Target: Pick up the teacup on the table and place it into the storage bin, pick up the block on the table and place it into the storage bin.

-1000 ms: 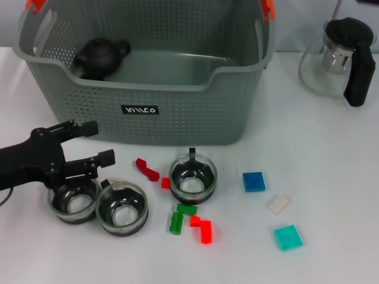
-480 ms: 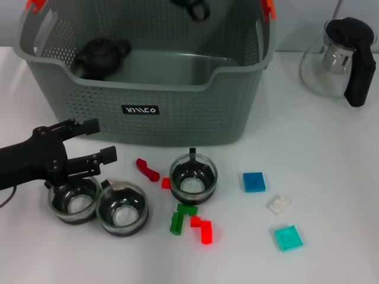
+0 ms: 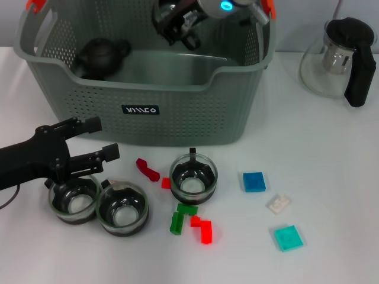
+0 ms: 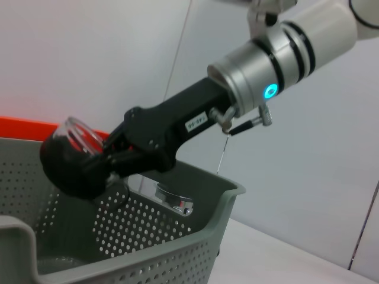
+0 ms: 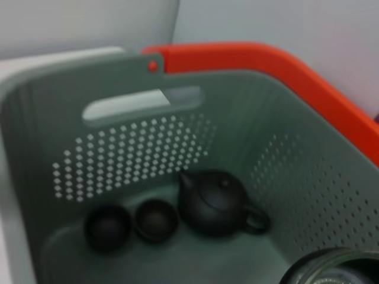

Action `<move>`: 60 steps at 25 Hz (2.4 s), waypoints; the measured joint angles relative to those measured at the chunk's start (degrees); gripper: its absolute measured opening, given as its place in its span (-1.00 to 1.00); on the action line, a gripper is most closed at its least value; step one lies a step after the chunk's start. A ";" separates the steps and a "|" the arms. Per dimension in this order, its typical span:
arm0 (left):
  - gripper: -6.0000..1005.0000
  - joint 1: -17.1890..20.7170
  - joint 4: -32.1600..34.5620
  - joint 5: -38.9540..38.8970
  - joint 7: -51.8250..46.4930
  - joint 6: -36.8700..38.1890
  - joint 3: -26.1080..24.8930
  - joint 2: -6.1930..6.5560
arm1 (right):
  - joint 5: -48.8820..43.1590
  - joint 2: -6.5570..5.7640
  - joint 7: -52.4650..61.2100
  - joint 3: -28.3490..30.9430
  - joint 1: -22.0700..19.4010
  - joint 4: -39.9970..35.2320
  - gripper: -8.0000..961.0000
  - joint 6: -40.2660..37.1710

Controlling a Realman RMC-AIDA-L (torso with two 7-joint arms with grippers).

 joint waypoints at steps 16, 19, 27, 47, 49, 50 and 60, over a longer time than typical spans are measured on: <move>0.68 0.09 -0.06 -0.01 0.00 -0.31 0.12 -0.09 | 0.68 0.71 -0.10 -6.31 1.13 6.98 -0.88 5.22; 0.68 0.03 -0.11 0.00 0.00 -0.71 0.25 -0.09 | 1.29 0.61 -0.40 -6.33 1.12 7.01 -0.88 4.78; 0.68 -0.05 -0.51 0.24 0.17 -1.66 0.35 -0.10 | 1.96 0.45 -0.60 -6.44 1.06 7.12 -0.88 4.22; 0.68 -0.09 -0.90 0.53 0.22 -2.25 0.62 -0.18 | 1.96 0.23 -0.41 -6.39 0.71 7.84 -0.88 3.56; 0.68 -0.08 -0.90 0.54 0.21 -2.24 0.62 -0.18 | 1.96 0.28 -0.20 -6.43 0.71 7.84 -0.88 3.60; 0.68 -0.08 -0.90 0.54 0.21 -2.24 0.61 -0.18 | 1.96 0.30 -0.15 -6.43 0.71 7.86 -0.88 3.70; 0.68 -0.09 -0.90 0.43 0.27 -2.24 0.43 -0.18 | 2.24 0.27 -0.07 -5.49 0.60 7.14 -0.35 4.13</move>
